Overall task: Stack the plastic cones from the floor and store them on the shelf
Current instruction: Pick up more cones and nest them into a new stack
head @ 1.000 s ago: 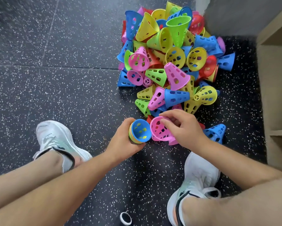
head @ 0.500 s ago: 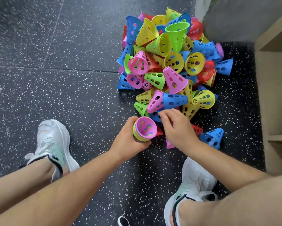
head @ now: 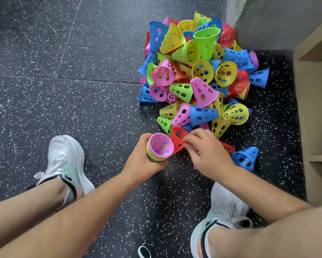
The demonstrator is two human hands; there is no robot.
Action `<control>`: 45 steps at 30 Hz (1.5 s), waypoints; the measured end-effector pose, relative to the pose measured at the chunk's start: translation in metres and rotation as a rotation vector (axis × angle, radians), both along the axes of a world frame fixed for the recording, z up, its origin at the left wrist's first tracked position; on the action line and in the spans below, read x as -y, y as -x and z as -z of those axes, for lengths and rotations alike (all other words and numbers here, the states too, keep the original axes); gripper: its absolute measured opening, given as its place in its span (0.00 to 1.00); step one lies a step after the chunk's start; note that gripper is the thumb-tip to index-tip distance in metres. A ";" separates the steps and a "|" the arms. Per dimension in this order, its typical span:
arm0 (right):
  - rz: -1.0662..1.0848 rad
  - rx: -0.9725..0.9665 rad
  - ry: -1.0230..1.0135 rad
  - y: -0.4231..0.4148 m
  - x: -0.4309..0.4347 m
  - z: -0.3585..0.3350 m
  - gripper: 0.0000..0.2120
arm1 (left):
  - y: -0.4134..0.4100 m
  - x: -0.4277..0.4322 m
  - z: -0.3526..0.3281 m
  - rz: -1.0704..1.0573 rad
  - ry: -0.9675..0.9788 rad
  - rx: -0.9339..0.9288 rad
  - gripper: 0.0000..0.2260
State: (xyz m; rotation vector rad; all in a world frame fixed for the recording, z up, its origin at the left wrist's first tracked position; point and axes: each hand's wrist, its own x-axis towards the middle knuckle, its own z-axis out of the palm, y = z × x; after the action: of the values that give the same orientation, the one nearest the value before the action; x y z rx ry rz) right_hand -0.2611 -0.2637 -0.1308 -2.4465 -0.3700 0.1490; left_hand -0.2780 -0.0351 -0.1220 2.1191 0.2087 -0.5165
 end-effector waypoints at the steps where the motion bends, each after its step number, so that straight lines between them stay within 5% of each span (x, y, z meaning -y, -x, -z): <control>1: 0.008 0.046 -0.012 -0.001 0.002 -0.006 0.07 | -0.001 -0.001 -0.001 0.002 0.006 0.003 0.30; 6: 0.078 0.208 -0.096 -0.006 0.012 -0.028 0.11 | -0.007 -0.002 -0.005 0.001 0.060 0.025 0.30; 11: 0.035 0.181 -0.249 -0.006 0.011 -0.033 0.15 | -0.012 0.006 -0.006 0.006 0.116 0.034 0.30; 19: -0.214 0.094 -0.179 0.006 0.010 -0.024 0.14 | -0.011 0.025 0.002 0.028 0.178 0.050 0.32; 23: -0.083 0.038 -0.212 0.017 0.029 -0.017 0.16 | -0.002 0.031 0.006 0.056 0.154 0.030 0.32; 33: -0.212 0.174 0.138 0.032 0.060 0.043 0.11 | 0.007 0.047 0.014 0.105 0.118 -0.010 0.32; 37: -0.123 0.226 0.058 0.026 0.062 0.038 0.07 | 0.005 0.048 0.014 0.112 0.118 -0.016 0.32; 45: 0.379 0.135 -0.301 0.004 0.063 -0.029 0.12 | 0.002 0.049 0.011 0.100 0.125 -0.023 0.32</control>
State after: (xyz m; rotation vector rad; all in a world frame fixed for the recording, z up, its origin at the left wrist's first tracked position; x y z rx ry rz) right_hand -0.2653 -0.3267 -0.1013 -2.1850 0.0194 -0.2201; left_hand -0.2802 -0.0839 -0.1327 2.0099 0.0817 -0.5979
